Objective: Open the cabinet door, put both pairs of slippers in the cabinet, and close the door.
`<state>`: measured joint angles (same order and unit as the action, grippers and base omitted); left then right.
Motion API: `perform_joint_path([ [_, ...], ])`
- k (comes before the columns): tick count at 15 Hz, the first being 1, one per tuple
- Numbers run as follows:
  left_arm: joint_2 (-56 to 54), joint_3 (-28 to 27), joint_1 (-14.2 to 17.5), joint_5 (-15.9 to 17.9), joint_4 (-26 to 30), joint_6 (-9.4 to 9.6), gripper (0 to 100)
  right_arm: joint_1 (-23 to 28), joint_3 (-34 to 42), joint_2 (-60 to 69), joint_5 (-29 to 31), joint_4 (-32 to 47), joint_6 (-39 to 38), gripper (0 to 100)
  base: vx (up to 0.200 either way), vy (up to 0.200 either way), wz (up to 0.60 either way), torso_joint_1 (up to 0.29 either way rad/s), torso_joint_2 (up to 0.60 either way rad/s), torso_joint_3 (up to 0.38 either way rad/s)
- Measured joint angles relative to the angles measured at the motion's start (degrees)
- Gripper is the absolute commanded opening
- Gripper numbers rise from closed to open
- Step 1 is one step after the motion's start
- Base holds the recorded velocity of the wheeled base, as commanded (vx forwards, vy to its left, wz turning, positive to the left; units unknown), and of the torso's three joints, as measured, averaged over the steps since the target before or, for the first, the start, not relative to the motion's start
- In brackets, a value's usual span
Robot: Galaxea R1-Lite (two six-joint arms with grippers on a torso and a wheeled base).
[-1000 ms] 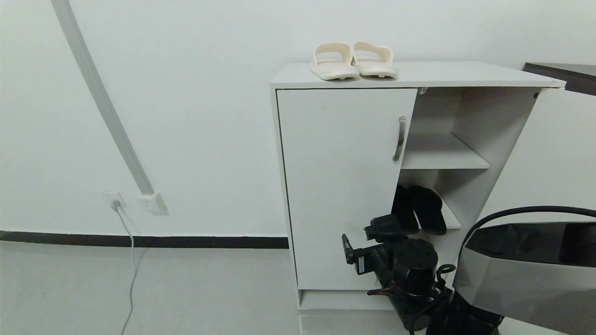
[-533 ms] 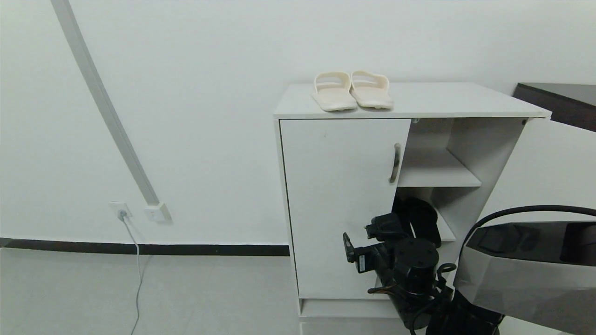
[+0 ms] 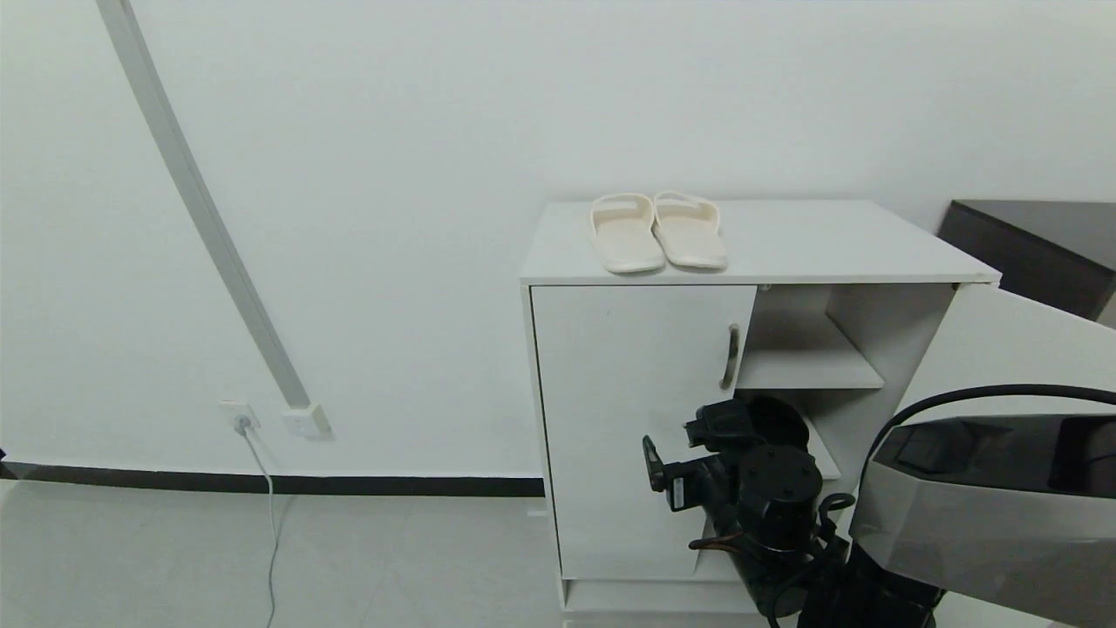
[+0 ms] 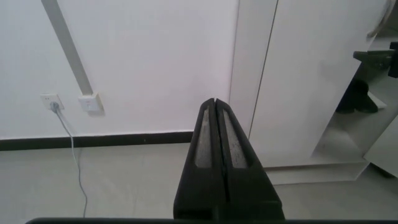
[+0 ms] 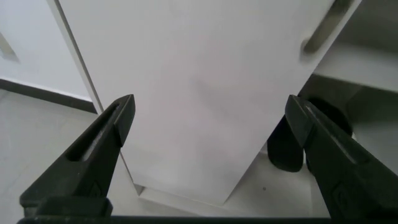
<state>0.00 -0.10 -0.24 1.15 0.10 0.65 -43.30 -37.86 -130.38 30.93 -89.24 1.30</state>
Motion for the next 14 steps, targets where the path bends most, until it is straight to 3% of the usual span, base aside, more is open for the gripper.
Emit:
perform_joint_path([
  [14,0.00,0.00,-0.05,-0.49,-0.07,0.22,0,1.24,0.07,-0.02,-0.33,0.11,0.69,100,0.000,0.000,0.00,0.226,-0.55,-0.325],
])
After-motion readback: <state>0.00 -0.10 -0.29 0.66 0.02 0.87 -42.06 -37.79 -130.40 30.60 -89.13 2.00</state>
